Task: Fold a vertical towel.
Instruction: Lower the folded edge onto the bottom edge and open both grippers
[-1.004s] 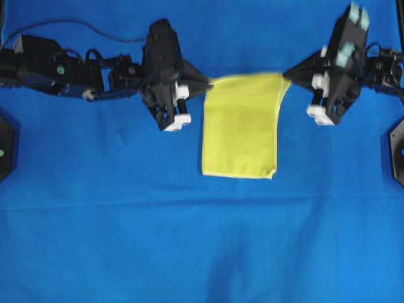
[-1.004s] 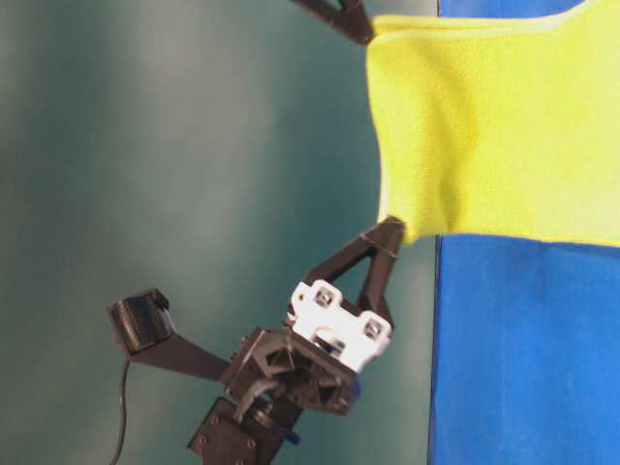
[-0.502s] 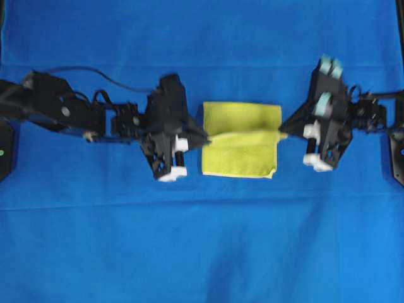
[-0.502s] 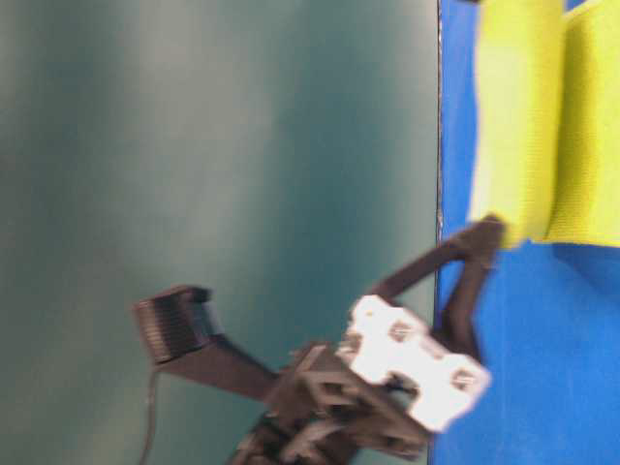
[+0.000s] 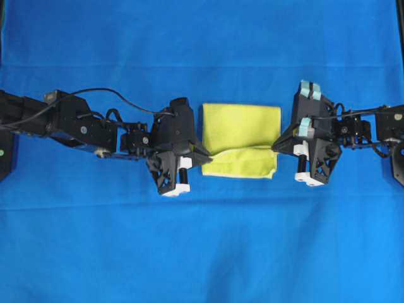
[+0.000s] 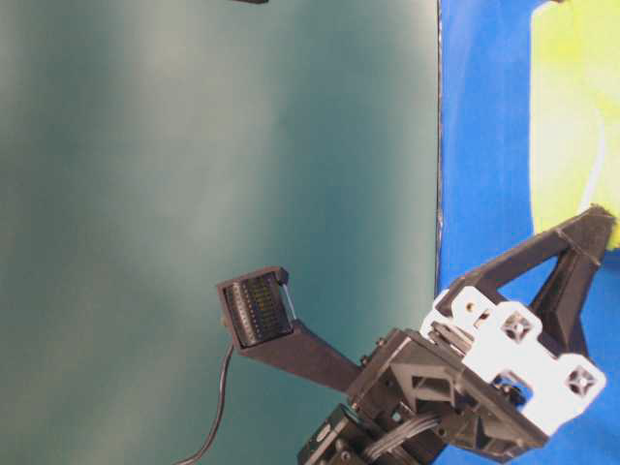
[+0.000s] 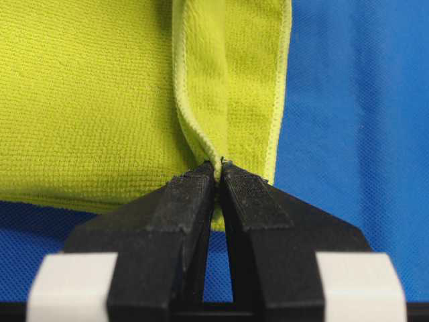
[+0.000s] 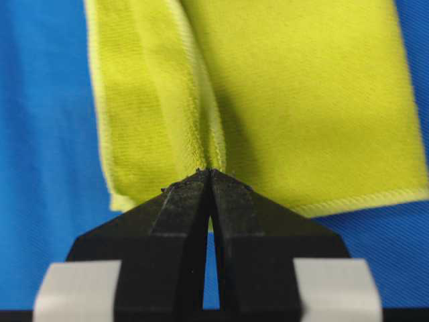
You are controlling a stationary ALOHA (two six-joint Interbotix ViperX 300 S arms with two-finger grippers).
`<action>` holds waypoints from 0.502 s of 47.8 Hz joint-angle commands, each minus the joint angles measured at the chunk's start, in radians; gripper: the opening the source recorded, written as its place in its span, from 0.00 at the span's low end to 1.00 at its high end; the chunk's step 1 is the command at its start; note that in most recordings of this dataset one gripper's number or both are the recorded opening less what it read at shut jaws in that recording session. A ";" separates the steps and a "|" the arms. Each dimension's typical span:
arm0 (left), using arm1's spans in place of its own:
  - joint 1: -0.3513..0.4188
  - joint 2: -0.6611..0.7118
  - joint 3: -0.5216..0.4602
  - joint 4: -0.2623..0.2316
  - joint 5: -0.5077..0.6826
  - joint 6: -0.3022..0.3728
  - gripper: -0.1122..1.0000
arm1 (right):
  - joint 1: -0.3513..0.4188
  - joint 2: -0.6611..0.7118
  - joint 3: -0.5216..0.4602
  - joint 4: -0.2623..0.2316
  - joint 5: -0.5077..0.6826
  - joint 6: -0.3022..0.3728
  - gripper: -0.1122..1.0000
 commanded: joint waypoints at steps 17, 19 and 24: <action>-0.012 -0.017 -0.021 0.002 -0.008 0.002 0.40 | 0.051 -0.006 -0.028 0.025 -0.005 0.005 0.34; -0.018 -0.018 -0.018 0.002 -0.005 0.002 0.46 | 0.072 -0.006 -0.029 0.023 -0.002 0.005 0.46; -0.044 -0.029 -0.012 0.002 0.009 0.002 0.57 | 0.140 -0.006 -0.034 0.025 0.006 0.006 0.67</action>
